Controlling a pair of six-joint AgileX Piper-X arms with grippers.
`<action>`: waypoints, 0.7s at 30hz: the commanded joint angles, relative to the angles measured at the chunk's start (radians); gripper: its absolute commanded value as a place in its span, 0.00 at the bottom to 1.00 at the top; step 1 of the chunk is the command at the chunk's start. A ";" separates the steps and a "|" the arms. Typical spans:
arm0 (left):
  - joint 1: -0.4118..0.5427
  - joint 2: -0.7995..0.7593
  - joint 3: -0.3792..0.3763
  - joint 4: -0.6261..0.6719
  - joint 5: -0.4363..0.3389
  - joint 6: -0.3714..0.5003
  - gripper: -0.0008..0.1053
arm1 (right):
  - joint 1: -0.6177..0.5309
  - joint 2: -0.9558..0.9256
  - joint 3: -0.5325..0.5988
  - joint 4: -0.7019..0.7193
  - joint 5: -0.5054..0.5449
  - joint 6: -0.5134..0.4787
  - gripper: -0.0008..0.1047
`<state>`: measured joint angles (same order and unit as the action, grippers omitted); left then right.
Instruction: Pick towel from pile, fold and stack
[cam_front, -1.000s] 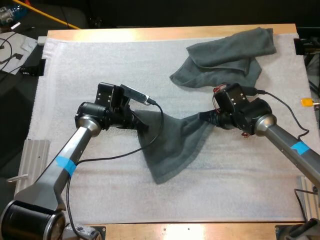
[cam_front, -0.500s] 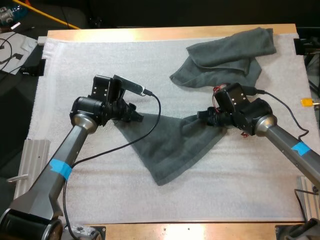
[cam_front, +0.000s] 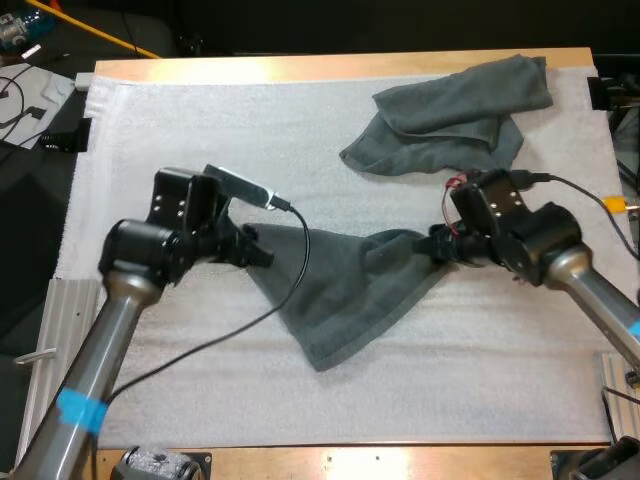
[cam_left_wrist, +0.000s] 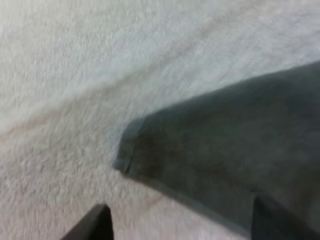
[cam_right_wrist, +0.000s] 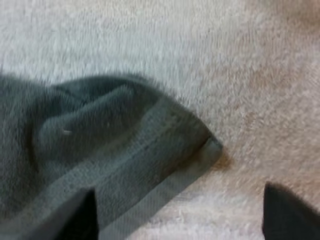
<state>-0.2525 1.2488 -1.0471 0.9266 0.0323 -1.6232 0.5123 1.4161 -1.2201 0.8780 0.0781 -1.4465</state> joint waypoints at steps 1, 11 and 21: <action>0.003 -0.085 -0.001 0.085 0.031 -0.030 0.54 | 0.004 -0.068 -0.005 0.086 0.005 -0.043 0.63; 0.001 -0.279 -0.004 0.225 0.100 -0.073 0.53 | -0.003 -0.164 -0.002 0.171 -0.011 -0.060 0.59; 0.005 -0.418 0.020 0.321 0.172 -0.084 0.54 | 0.002 -0.167 0.147 0.078 -0.072 -0.047 0.48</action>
<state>-0.2471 0.8625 -1.0439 1.2257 0.1762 -1.6970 0.5169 1.2539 -1.1260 0.9958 0.0337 -1.5027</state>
